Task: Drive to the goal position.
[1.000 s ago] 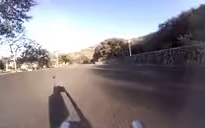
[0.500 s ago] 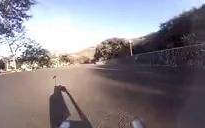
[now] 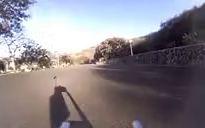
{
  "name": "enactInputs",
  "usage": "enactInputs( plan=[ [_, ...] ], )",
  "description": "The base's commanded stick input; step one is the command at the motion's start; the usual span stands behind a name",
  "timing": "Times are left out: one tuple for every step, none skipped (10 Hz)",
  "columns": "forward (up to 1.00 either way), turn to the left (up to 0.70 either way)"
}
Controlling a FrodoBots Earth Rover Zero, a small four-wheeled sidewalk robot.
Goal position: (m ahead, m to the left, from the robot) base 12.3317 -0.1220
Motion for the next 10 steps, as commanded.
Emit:
enactInputs(
  plan=[
    [0.50, 0.00],
    [0.50, 0.00],
    [0.50, 0.00],
    [0.50, 0.00],
    [0.50, 0.00],
    [0.50, 0.00],
    [0.50, 0.00],
    [0.50, 0.00],
    [0.50, 0.00],
    [0.50, 0.00]
  ],
)
